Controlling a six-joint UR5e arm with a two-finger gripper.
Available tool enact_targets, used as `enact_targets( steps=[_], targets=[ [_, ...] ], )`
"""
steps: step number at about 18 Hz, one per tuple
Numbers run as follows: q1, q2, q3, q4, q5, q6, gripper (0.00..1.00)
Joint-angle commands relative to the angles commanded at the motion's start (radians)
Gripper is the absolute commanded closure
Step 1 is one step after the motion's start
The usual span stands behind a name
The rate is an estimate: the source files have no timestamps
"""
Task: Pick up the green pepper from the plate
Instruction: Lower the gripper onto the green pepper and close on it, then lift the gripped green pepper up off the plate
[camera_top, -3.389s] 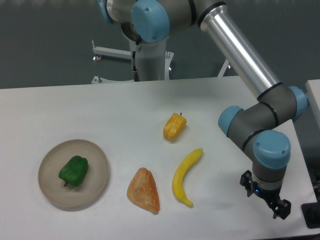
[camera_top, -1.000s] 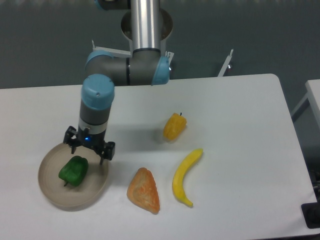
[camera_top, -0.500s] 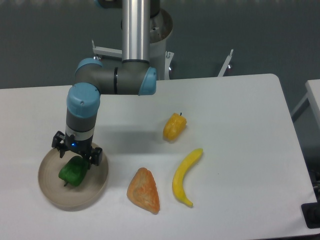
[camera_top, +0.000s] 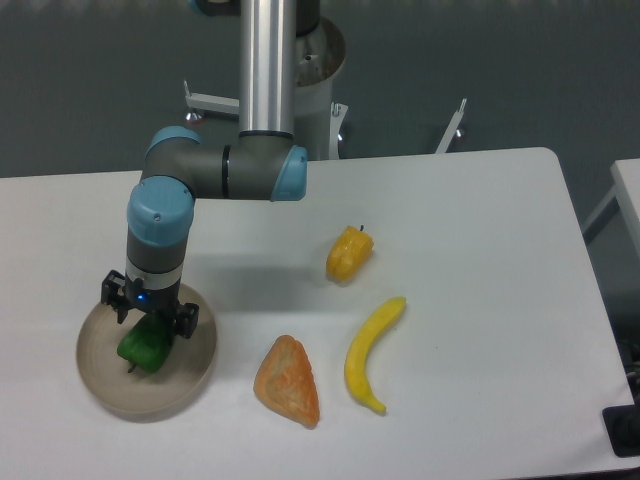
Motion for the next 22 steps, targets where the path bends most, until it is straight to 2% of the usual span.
enact_targets(
  steps=[3, 5, 10, 13, 17, 22],
  targets=[
    [0.0, 0.002, 0.0, 0.0, 0.0, 0.003, 0.42],
    [0.0, 0.002, 0.002, 0.0, -0.002, 0.006, 0.48],
    [0.002, 0.008, 0.017, -0.002, -0.003, 0.011, 0.51],
    [0.015, 0.035, 0.025, -0.008, 0.003, 0.024, 0.56],
    [0.096, 0.075, 0.034, -0.021, 0.024, 0.125, 0.56],
    [0.224, 0.123, 0.022, -0.074, 0.069, 0.346, 0.56]
  ],
)
